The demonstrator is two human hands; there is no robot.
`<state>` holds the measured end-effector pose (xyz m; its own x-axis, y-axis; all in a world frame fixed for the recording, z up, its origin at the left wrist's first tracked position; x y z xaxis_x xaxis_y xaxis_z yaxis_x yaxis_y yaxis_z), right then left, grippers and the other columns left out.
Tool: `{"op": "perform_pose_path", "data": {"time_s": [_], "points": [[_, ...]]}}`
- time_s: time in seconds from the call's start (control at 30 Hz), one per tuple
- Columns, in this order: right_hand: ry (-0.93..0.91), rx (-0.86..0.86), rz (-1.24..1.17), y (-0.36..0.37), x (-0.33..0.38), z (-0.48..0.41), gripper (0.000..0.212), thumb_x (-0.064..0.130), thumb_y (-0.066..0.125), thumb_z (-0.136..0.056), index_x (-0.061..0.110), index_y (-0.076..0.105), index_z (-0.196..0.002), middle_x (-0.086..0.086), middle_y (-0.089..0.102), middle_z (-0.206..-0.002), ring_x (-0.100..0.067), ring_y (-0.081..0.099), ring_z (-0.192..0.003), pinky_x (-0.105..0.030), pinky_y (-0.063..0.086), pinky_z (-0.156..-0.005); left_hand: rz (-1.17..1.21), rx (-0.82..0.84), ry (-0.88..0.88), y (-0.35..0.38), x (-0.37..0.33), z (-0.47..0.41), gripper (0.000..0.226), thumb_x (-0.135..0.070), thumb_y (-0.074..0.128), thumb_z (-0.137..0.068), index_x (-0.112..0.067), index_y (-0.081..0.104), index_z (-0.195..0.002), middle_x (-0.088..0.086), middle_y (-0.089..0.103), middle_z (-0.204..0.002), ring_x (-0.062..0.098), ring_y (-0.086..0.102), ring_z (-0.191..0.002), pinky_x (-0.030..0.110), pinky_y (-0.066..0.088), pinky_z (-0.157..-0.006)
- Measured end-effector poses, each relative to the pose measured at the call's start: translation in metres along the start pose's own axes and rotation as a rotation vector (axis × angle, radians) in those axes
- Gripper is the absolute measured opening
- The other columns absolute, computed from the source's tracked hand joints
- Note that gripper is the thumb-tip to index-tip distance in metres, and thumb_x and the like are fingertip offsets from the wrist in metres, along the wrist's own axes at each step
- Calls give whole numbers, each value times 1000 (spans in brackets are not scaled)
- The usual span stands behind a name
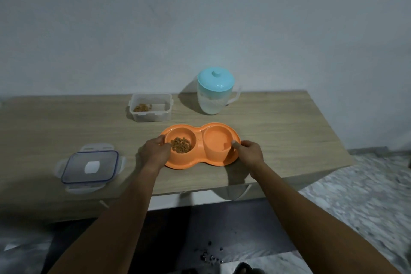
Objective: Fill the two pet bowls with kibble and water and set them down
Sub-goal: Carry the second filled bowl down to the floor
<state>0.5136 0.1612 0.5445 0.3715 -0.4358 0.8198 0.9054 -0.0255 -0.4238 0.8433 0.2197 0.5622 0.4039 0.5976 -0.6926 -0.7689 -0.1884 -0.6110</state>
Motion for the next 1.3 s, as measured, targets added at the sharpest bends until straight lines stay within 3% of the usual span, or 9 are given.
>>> {"op": "perform_pose_path", "data": {"time_s": [0.2,0.37,0.57,0.7,0.83,0.93,1.1,1.3], "points": [[50,11,-137,-5,-8,-2,52,44,76,-85,8,71,-122,-11,74,-111,-30,70,-104,-51,57,-96,21,-69,23,-4,-14,7,47,-36,56,-88,-34,59,-135,6,66,-129,33,60,-111,41,47,-97],[40,-16,-236,-31,-10,4,52,40,79,-85,7,70,-123,-11,74,-110,-29,71,-100,-48,60,-92,143,-95,42,-2,-41,32,44,-28,56,-93,-27,58,-138,5,64,-130,28,59,-109,31,37,-78],[-2,-59,-363,-103,0,13,39,29,76,-90,6,67,-120,-11,72,-107,-28,69,-101,-37,60,-78,268,-72,142,22,-97,73,42,-25,60,-92,-24,61,-133,2,63,-134,26,60,-116,31,45,-88],[-42,-103,-420,-174,2,20,38,27,76,-90,5,66,-120,-7,69,-103,-27,67,-100,-38,58,-79,296,-53,201,50,-142,111,44,-25,66,-86,-23,64,-130,3,65,-132,28,60,-118,33,46,-97],[-69,-134,-452,-247,-5,22,38,27,77,-90,3,68,-117,-8,70,-103,-26,67,-97,-37,58,-78,300,-46,266,87,-188,155,44,-25,66,-86,-23,65,-130,1,66,-130,24,60,-116,28,43,-91],[-77,-164,-476,-313,-19,20,34,29,79,-87,4,70,-108,-13,72,-106,-28,68,-99,-40,59,-81,299,-43,303,123,-225,193,44,-26,66,-85,-23,66,-129,1,66,-129,24,61,-115,31,47,-96],[-105,-211,-489,-431,-49,13,25,28,81,-85,8,71,-95,-12,72,-104,-27,69,-98,-39,59,-76,324,-15,333,204,-283,255,46,-30,68,-82,-25,66,-128,-1,67,-127,23,63,-111,36,49,-99],[-112,-294,-495,-565,-86,-1,25,29,82,-83,10,70,-94,-10,71,-102,-26,69,-97,-34,57,-70,335,64,383,307,-354,316,44,-29,66,-84,-25,66,-128,-1,67,-126,23,62,-110,35,50,-96]]}}
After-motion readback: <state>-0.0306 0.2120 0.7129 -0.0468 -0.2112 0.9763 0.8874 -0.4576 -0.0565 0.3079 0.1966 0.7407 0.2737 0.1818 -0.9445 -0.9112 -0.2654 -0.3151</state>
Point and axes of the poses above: each hand's wrist, its own z-axis away from the middle knuckle, its own y-axis out of the palm, x = y × z, the point moved 9 cm from there along -z, towards the middle knuckle
